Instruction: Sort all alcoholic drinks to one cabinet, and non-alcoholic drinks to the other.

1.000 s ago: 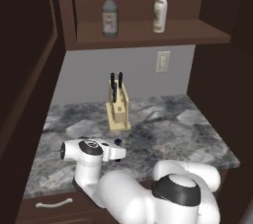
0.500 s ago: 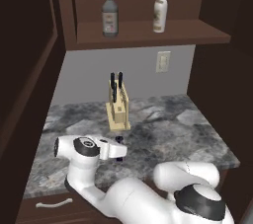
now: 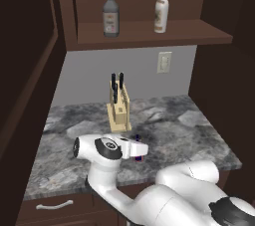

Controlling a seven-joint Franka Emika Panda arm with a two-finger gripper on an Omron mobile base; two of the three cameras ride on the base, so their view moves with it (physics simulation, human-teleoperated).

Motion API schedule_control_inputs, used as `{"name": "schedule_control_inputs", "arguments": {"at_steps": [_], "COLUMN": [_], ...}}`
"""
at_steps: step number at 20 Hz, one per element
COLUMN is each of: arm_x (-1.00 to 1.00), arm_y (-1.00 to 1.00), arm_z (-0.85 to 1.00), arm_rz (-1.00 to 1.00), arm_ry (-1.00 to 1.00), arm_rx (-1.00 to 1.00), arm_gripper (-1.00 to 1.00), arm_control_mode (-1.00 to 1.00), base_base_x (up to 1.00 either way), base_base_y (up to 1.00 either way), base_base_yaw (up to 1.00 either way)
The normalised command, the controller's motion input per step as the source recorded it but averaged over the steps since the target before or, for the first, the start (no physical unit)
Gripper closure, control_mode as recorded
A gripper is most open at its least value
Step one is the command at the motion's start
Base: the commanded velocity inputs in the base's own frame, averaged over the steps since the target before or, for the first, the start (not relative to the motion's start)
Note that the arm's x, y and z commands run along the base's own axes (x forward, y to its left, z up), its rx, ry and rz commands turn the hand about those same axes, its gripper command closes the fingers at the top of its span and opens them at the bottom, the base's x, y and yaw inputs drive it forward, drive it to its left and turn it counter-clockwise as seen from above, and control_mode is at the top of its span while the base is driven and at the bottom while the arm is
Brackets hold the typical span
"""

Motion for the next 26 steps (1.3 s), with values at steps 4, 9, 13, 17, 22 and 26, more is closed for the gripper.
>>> {"name": "schedule_control_inputs", "arguments": {"at_steps": [4,9,13,17,22,26], "arm_x": [-0.39,-0.5,-0.53,-0.51,-0.45,-0.49], "arm_y": [-0.55,-0.45,-0.36,-0.29,-0.05,-0.03], "arm_z": [0.53,0.77,0.85,0.79,0.72,0.68], "arm_rz": [0.1,0.18,0.25,0.27,0.21,0.2], "arm_ry": [0.0,0.0,0.0,0.03,0.13,0.16], "arm_rx": [0.0,0.01,0.04,0.08,0.08,0.11], "arm_gripper": [1.0,1.0,1.0,1.0,1.0,1.0], "arm_control_mode": [-1.0,-1.0,-1.0,-1.0,-1.0,-1.0], "base_base_x": [0.0,0.0,0.0,0.0,0.0,0.0], "base_base_y": [0.0,0.0,0.0,0.0,0.0,0.0], "base_base_yaw": [0.0,0.0,0.0,0.0,0.0,0.0]}}
